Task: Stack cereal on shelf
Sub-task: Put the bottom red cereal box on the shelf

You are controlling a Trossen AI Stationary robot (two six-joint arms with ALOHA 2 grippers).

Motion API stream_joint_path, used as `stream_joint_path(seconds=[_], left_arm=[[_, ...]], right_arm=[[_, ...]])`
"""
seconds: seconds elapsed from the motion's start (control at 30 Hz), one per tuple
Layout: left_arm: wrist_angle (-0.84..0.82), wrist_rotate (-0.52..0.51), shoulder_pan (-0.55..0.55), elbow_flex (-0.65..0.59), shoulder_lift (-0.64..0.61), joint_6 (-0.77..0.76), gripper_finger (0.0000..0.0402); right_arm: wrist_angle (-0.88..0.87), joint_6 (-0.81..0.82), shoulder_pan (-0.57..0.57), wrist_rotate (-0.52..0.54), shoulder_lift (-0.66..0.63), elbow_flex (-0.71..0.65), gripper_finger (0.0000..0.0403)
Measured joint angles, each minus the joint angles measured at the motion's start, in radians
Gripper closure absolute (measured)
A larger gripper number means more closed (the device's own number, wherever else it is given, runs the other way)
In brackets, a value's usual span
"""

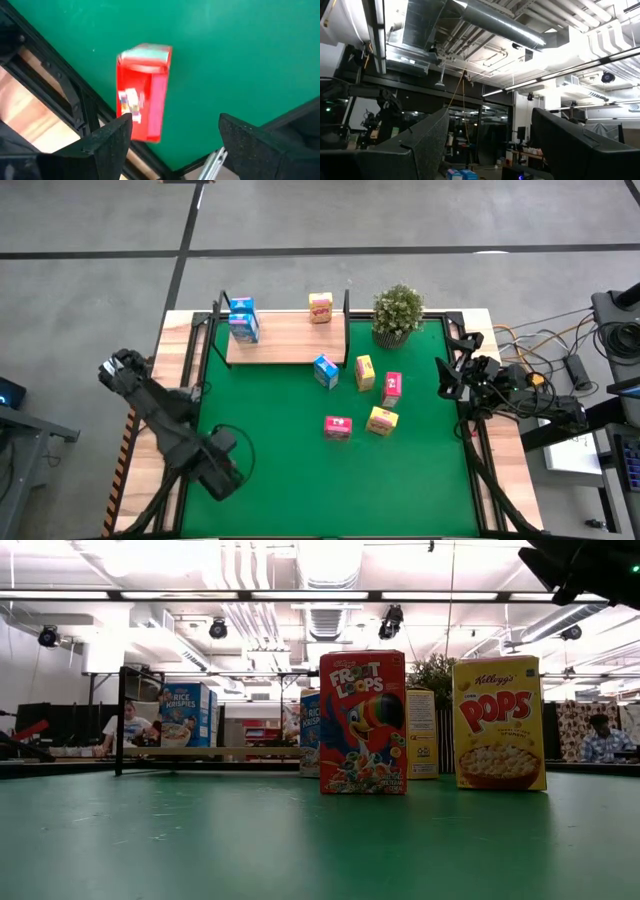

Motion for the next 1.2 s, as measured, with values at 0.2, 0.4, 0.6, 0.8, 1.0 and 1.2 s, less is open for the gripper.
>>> stream_joint_path(seconds=[0.2,0.4,0.6,0.8,1.0,1.2], left_arm=[[-0.025,-0.019,-0.045,-0.049,-0.003,-0.039,0.0128],[-0.020,-0.018,-0.046,-0.111,-0.003,-0.036,0.0134],[0.029,-0.018,-0.045,-0.149,-0.003,-0.015,0.0144],[0.078,-0.018,-0.045,-0.159,-0.003,0.002,0.0171],[0.094,-0.021,-0.045,-0.148,-0.003,0.017,0.0198],[0.094,-0.028,-0.039,-0.128,-0.003,0.053,0.0218]], right_arm=[[0.000,-0.001,0.000,0.000,0.000,0.000,0.0129],[0.000,-0.001,0.000,0.000,0.000,0.000,0.0129],[0.000,-0.001,0.000,0.000,0.000,0.000,0.0129],[0.000,0.000,0.000,0.000,0.000,0.000,0.0129],[-0.003,0.007,0.000,0.000,0.000,0.000,0.0129],[-0.008,0.018,0.000,0.000,0.000,0.000,0.0129]])
